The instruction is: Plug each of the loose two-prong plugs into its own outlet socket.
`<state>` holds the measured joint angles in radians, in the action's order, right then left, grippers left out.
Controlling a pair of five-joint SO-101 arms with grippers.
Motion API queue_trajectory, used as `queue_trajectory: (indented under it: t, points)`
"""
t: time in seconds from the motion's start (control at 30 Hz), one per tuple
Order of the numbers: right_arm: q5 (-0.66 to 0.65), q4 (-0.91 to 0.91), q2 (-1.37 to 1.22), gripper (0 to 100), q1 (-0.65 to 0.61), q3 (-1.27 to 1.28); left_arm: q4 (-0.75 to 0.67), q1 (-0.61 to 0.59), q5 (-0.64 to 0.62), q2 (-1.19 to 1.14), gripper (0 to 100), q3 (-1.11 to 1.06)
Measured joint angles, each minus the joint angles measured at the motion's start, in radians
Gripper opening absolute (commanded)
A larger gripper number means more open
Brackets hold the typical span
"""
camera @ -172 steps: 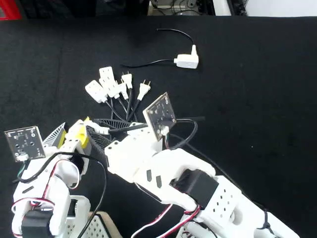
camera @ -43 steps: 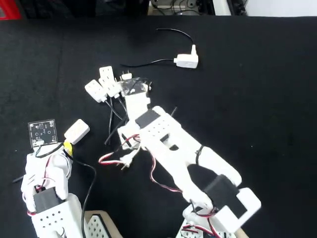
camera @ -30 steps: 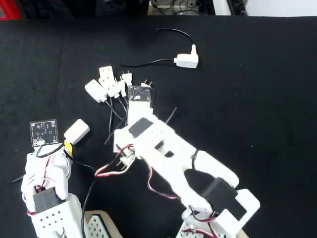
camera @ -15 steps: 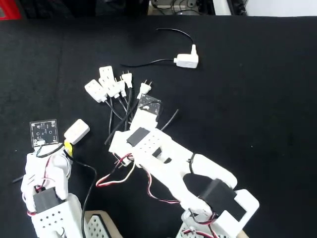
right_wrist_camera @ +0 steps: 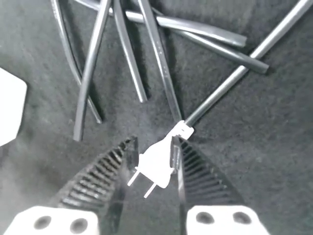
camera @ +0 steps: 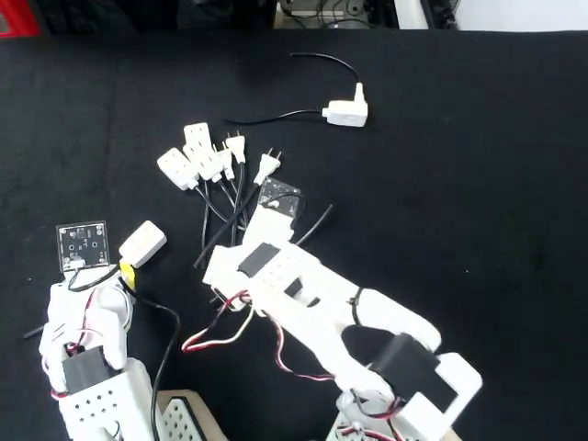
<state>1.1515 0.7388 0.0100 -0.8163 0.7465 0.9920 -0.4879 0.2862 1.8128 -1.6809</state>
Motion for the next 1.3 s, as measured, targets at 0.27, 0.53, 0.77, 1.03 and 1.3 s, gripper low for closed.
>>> queue_trajectory:
  t: [0.27,0.53,0.77,1.03,1.3]
  points:
    - [-0.058,0.178,-0.095,19.4,-0.002,-0.157,0.000,0.000,0.000,0.000,21,0.000]
    - [-0.091,0.292,-0.167,4.7,-0.054,-0.204,0.000,0.000,0.000,0.000,21,0.000]
    - [-0.094,0.318,-0.175,1.1,-0.051,-0.203,0.000,0.000,0.000,0.000,21,0.000]
    - [-0.299,0.470,-0.068,1.1,-0.058,-0.199,0.000,0.000,0.000,0.000,21,0.000]
    - [-0.891,0.436,0.137,1.2,0.138,-0.146,0.000,0.000,0.000,0.000,21,0.000]
